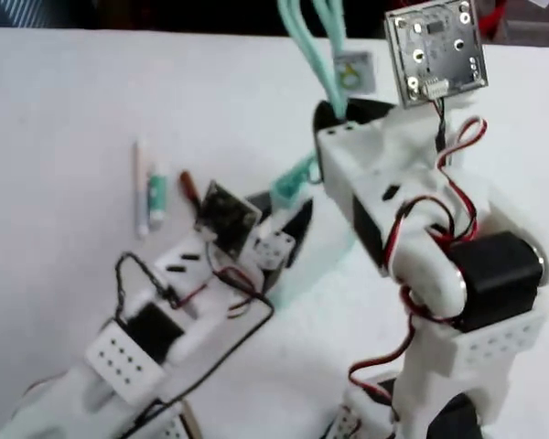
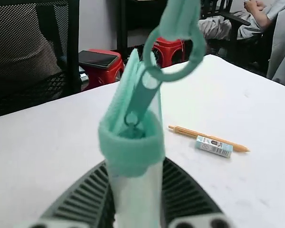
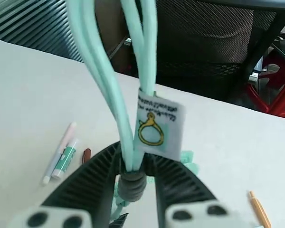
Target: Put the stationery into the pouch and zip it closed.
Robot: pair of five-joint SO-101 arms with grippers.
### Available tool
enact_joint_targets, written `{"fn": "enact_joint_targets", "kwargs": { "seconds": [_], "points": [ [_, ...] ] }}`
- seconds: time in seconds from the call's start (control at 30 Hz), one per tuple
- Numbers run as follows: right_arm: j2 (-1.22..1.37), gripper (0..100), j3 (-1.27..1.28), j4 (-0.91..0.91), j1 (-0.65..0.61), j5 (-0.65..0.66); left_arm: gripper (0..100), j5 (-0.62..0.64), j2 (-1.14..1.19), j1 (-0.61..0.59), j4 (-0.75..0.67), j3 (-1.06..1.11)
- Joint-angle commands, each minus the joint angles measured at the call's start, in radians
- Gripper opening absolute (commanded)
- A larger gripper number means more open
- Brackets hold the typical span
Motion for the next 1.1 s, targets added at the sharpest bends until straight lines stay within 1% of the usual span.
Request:
{"fn": "enact_joint_targets", "kwargs": {
  "seconds": [0.0, 0.17, 0.23, 0.37, 0.47, 0.67, 0.93, 1.07],
  "points": [
    [0.016, 1.8, -0.005, -0.002, 0.016, 0.046, 3, -0.015, -0.087, -0.028, -0.012, 0.058],
    [0.104, 1.8, -0.005, -0.027, 0.025, 0.092, 2, -0.017, -0.266, -0.028, -0.006, 0.167],
    [0.133, 1.8, -0.005, -0.062, 0.062, 0.091, 2, -0.025, -0.337, -0.028, 0.005, 0.195],
    [0.177, 1.8, -0.005, -0.15, 0.15, 0.091, 2, -0.103, -0.461, -0.024, 0.1, 0.204],
    [0.213, 1.8, -0.005, -0.193, 0.199, 0.091, 2, -0.114, -0.519, -0.021, 0.14, 0.209],
    [0.263, 1.8, -0.006, -0.2, 0.259, 0.092, 2, -0.114, -0.527, -0.021, 0.149, 0.21],
    [0.28, 1.8, -0.006, -0.263, 0.377, 0.092, 2, -0.114, -0.527, -0.021, 0.149, 0.212],
    [0.282, 1.8, -0.005, -0.254, 0.381, 0.092, 2, -0.114, -0.527, -0.021, 0.149, 0.212]
  ]
}}
